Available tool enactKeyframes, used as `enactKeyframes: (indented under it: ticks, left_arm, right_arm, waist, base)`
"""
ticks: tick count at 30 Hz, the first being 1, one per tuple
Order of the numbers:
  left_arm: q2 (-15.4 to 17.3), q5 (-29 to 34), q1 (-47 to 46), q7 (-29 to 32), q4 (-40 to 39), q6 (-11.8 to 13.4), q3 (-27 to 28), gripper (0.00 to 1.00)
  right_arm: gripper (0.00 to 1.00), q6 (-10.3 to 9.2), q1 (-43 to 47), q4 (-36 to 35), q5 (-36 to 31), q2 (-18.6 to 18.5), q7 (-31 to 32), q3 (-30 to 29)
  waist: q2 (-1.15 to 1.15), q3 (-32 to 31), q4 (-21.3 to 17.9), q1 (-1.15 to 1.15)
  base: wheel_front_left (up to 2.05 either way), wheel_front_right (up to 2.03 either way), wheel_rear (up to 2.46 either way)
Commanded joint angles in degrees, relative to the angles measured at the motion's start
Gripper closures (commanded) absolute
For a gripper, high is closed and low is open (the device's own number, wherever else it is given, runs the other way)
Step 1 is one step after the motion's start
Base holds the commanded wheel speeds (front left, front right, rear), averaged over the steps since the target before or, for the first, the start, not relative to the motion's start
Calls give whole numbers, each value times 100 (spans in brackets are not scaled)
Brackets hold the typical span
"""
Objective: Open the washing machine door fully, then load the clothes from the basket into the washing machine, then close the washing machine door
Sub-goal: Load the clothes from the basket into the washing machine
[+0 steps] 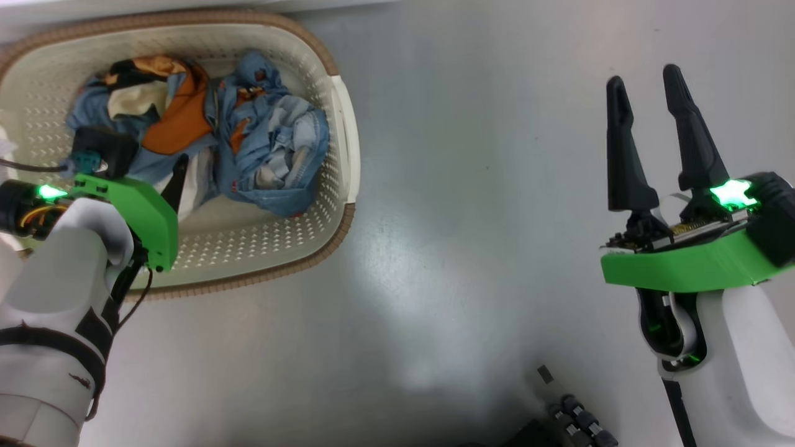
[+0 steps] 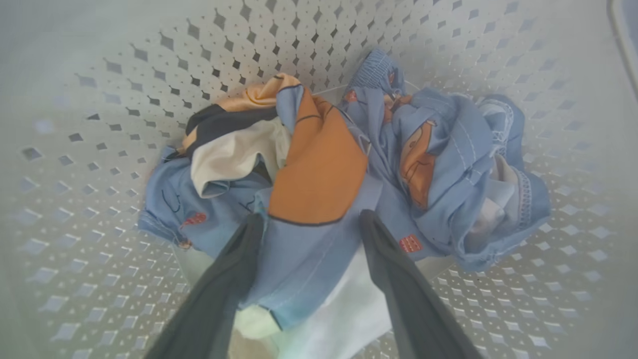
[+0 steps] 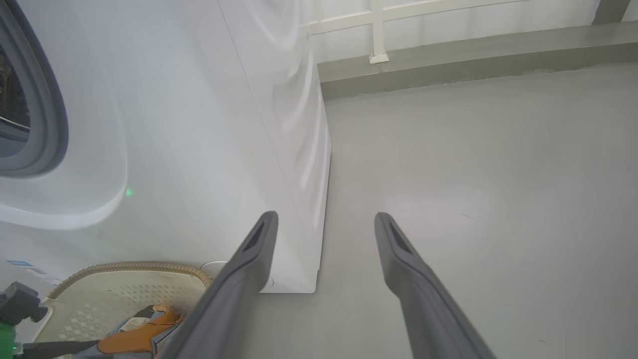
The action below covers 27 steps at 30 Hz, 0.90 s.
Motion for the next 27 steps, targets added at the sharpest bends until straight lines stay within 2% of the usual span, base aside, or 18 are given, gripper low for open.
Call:
enactKeyframes:
  ticks: [1, 15, 16, 17, 18, 19, 24, 27]
  left_arm:
    - [241, -94, 1, 47, -1, 4, 27, 0]
    - [361, -445, -76, 446, -131, 4, -526, 0]
    - [376, -477, -78, 467, -135, 4, -562, 25]
    - [385, -527, -76, 471, -145, 4, -580, 60]
    - [391, -583, -69, 476, -153, 4, -595, 83]
    - [389, -638, -55, 478, -166, 4, -612, 100]
    - [335, -925, 62, 390, -197, 4, -652, 100]
    - [260, -1212, 166, 130, -224, 4, -579, 100]
  right_arm:
    - [0, 25, 57, -156, -61, 12, -44, 116]
    - [0, 25, -26, -188, -54, 53, -44, 306]
    - [0, 25, -31, -189, -54, 56, -44, 322]
    - [0, 25, -36, -192, -55, 59, -44, 332]
    - [0, 25, -40, -194, -57, 61, -44, 336]
    - [0, 25, -39, -195, -59, 63, -44, 334]
    - [0, 25, 1, -173, -66, 69, -44, 275]
    - [0, 25, 29, -149, -55, 74, -44, 224]
  waist:
    - [0, 58, -51, 0]
    - [0, 211, -213, 0]
    - [0, 211, -229, 0]
    - [0, 208, -243, 0]
    - [0, 199, -255, 0]
    - [0, 186, -262, 0]
    - [0, 34, -248, 0]
    - [0, -141, -175, 0]
  base:
    - [0, 0, 0]
    - [0, 0, 0]
    - [0, 0, 0]
    - [0, 0, 0]
    - [0, 0, 0]
    - [0, 0, 0]
    - [0, 0, 0]
    - [0, 0, 0]
